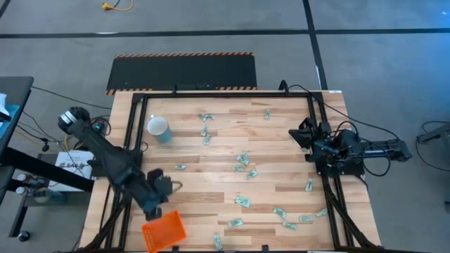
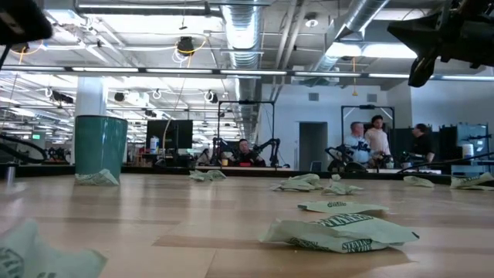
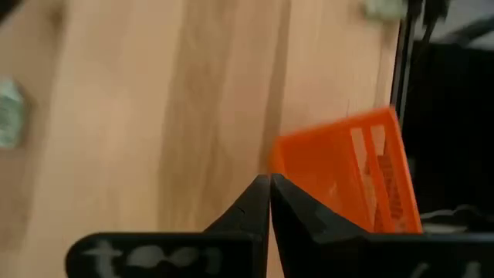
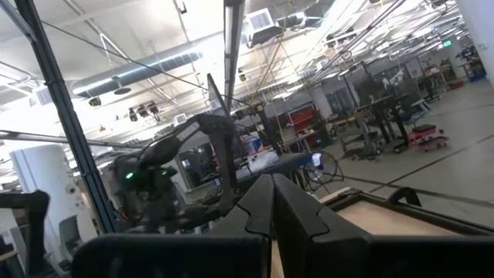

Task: Pick and place Stevia / Truvia into bins
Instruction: Move the bin to the top center of the table

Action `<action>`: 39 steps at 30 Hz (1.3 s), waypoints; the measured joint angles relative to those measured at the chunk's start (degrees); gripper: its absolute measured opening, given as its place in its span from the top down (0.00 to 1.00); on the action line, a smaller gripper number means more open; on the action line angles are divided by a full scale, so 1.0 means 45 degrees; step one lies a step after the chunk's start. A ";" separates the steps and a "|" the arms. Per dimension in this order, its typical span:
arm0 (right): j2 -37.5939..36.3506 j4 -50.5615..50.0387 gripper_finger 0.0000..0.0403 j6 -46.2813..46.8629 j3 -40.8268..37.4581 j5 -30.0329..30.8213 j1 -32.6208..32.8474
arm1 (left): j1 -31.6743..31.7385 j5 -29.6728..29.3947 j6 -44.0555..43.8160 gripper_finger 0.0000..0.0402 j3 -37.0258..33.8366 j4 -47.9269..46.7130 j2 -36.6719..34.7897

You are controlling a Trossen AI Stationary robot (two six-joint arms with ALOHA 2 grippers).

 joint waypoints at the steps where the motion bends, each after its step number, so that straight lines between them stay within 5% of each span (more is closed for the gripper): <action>1: 0.0000 -0.0005 1.00 0.0002 0.0000 0.0000 0.0000 | -0.0246 0.0002 -0.0201 1.00 0.0246 -0.0165 0.0396; 8: 0.0000 -0.0010 1.00 0.0002 0.0000 0.0000 0.0000 | -0.0833 0.0690 -0.0379 1.00 0.1374 -0.0592 0.2520; 17: 0.0000 -0.0335 1.00 0.0007 0.0000 -0.0005 0.0000 | -0.0181 0.3693 -0.0800 1.00 0.1398 -0.0610 0.3762; 33: 0.0005 -0.0486 1.00 0.0007 0.0000 0.0000 0.0000 | 0.0108 0.3114 -0.0684 1.00 0.1385 -0.0595 0.3753; 39: 0.0000 -0.0486 1.00 0.0007 0.0000 0.0000 0.0000 | 0.0219 0.2371 -0.0503 0.91 0.1384 -0.0594 0.3752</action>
